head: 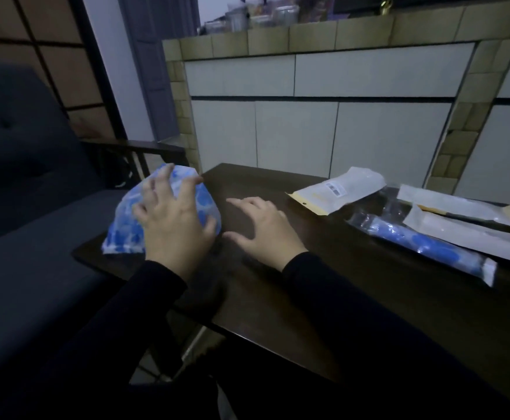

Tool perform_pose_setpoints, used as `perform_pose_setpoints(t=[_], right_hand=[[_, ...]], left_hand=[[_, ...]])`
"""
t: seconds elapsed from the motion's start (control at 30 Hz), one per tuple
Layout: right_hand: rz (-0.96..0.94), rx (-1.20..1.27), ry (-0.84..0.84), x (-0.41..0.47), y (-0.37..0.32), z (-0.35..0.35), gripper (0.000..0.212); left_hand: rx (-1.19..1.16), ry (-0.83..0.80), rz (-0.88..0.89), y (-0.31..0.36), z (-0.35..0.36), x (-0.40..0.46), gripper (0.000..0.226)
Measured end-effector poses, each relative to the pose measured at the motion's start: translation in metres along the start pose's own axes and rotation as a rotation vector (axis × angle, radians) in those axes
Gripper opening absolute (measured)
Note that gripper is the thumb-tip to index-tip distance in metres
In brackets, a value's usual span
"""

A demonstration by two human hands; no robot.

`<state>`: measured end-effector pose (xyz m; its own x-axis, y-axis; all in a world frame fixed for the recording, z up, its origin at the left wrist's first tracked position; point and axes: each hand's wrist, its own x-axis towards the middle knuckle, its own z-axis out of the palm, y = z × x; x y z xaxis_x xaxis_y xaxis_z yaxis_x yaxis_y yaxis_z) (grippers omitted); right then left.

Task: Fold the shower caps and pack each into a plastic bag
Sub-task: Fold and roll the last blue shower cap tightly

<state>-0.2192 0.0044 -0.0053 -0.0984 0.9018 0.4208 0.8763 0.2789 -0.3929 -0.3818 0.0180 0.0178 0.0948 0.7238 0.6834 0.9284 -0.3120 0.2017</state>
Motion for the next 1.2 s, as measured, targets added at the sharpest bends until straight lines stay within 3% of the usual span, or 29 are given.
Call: perform_pose_setpoints(t=[0.1, 0.17, 0.27, 0.4, 0.47, 0.6, 0.7, 0.83, 0.97, 1.1, 1.2], right_hand=[[-0.006, 0.093, -0.064, 0.016, -0.017, 0.023, 0.083], [-0.008, 0.062, -0.075, 0.020, -0.021, 0.033, 0.083], [0.029, 0.082, 0.045, 0.017, -0.014, 0.027, 0.061], [-0.014, 0.205, 0.322, 0.000, 0.011, -0.003, 0.027], [-0.014, 0.283, 0.435, -0.012, 0.023, -0.024, 0.021], [0.085, 0.561, 0.531, -0.041, 0.046, -0.071, 0.011], [0.153, 0.574, 0.570, -0.058, 0.065, -0.094, 0.012], [0.258, 0.760, 0.679, -0.063, 0.073, -0.119, 0.013], [0.347, 0.965, 0.638, -0.072, 0.083, -0.139, 0.010], [0.405, 1.027, 0.509, -0.083, 0.094, -0.143, 0.011], [0.483, 1.032, 0.500, -0.083, 0.101, -0.139, 0.014]], left_hand=[[0.019, -0.164, -0.107, -0.008, 0.010, -0.002, 0.060], [-0.023, -0.222, -0.075, -0.005, 0.017, -0.003, 0.058], [-0.172, -0.241, -0.003, 0.007, 0.020, -0.003, 0.048], [-0.465, -0.125, 0.132, 0.027, 0.014, 0.002, 0.034], [-0.558, -0.106, 0.201, 0.039, 0.007, 0.004, 0.044], [-0.612, -0.103, 0.372, 0.060, -0.005, 0.008, 0.037], [-0.767, -0.233, 0.431, 0.074, -0.004, 0.010, 0.034], [-1.090, -0.552, 0.340, 0.102, -0.004, 0.010, 0.035], [-1.221, -0.490, 0.121, 0.127, 0.006, 0.017, 0.013], [-1.375, -0.386, -0.206, 0.154, 0.008, 0.015, 0.018], [-1.435, -0.561, -0.355, 0.163, 0.005, 0.014, 0.027]])
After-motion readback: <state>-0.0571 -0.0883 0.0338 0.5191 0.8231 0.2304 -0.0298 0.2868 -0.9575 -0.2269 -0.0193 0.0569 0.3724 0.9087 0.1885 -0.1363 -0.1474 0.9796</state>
